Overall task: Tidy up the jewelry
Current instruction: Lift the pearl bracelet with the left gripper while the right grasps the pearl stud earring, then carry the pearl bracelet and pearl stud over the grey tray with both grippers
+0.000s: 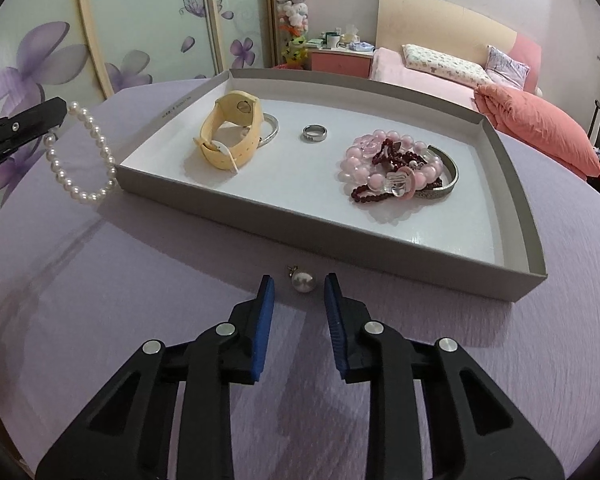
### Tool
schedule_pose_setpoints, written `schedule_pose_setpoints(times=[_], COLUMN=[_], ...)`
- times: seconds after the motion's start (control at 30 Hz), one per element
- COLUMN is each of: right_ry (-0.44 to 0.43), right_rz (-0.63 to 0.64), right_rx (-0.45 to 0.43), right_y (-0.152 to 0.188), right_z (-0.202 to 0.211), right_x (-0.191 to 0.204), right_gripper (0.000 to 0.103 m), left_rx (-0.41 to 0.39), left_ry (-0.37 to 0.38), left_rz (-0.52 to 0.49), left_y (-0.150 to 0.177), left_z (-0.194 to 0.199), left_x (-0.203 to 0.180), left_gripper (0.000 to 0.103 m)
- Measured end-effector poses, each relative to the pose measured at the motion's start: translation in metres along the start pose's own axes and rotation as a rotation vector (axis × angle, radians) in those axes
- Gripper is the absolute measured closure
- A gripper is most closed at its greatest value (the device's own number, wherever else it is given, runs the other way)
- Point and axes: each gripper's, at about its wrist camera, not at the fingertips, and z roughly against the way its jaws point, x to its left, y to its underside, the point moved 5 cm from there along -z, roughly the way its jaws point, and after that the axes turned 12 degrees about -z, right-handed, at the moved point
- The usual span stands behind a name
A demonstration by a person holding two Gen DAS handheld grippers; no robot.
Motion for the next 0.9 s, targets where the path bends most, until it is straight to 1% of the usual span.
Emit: schedule_pose_setpoints(times=[0.2,0.23,0.27,0.4,0.47,0.53,0.67,0.9], right_ry=[0.009,0.009,0.009,0.015,0.004,-0.009,-0.027,-0.034], right_rz=[-0.001,-0.001,-0.002,-0.007,-0.021,-0.038,-0.085,-0.133], right_rx=[0.001,0.000,0.000,0.000,-0.008,-0.031,-0.106,-0.229], right_y=[-0.002,-0.002,-0.002,0.003,0.006,0.007,0.005,-0.002], right_z=[0.001,-0.001,0.000,0.004,0.011,0.020,0.049,0.092], right_x=[0.000,0.001,0.001,0.000,-0.004,-0.009,-0.021,-0.039], right_gripper=[0.081,0.087,0.089,0.089,0.089,0.089,0.089,0.089], left_rx=[0.000,0.000,0.000,-0.002,-0.006,-0.009,-0.018,-0.040], left_ry=[-0.005,-0.005,-0.006,-0.005,-0.005,-0.002,0.006,0.023], left_rz=[0.001,0.000,-0.001,-0.004,-0.004,-0.004,-0.002,-0.002], left_y=[0.000,0.000,0.000,0.000,0.001,0.002,0.004,0.006], left_z=[0.001,0.001,0.001,0.002,0.005,0.007,0.014,0.029], left_x=[-0.001,-0.001,-0.002,-0.002,-0.003,-0.003,-0.005,-0.014], left_gripper=[0.093,0.093,0.093,0.093,0.093,0.093,0.093,0.093])
